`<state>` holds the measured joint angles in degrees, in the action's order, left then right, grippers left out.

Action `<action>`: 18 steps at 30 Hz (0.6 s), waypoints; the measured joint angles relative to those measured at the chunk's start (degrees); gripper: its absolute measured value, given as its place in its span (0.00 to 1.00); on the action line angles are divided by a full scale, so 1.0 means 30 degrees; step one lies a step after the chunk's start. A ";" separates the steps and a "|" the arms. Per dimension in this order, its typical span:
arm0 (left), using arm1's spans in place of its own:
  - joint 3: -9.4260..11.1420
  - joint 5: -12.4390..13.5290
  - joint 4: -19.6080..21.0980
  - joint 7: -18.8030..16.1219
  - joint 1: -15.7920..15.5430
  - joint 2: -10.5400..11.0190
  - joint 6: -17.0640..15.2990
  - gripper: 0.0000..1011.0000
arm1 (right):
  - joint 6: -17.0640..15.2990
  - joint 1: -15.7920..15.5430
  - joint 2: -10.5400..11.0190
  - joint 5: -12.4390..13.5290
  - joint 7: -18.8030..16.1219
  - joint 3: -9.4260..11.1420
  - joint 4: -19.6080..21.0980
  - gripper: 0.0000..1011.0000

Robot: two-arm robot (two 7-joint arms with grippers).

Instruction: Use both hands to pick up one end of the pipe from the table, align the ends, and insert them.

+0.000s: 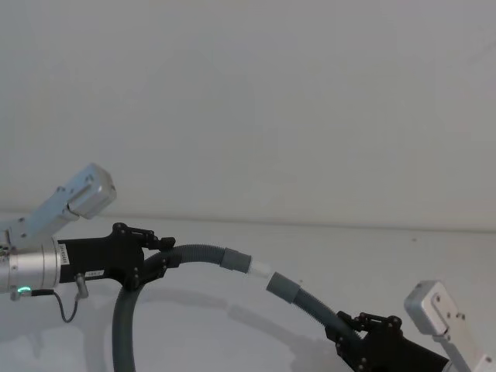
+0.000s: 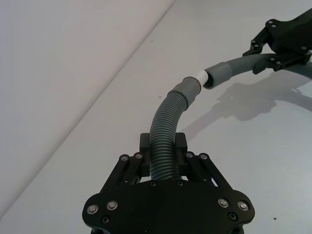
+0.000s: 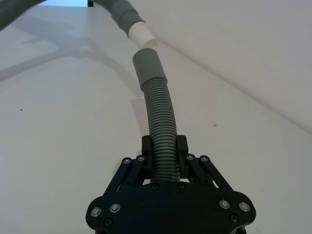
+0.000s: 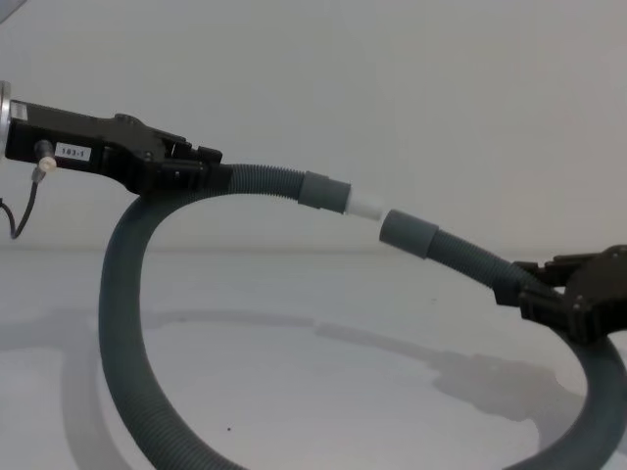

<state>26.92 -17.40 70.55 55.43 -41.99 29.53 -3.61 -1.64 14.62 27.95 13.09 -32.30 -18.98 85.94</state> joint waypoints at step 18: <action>0.0015 -0.0535 0.1045 0.0097 0.0259 0.0474 -0.0286 0.27 | -0.0265 -0.0031 0.0302 0.0974 -0.0081 0.0263 0.0240 0.26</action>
<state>26.97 -19.01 73.69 55.72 -41.21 30.95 -4.47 -2.44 14.53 28.86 16.01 -32.54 -18.19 86.66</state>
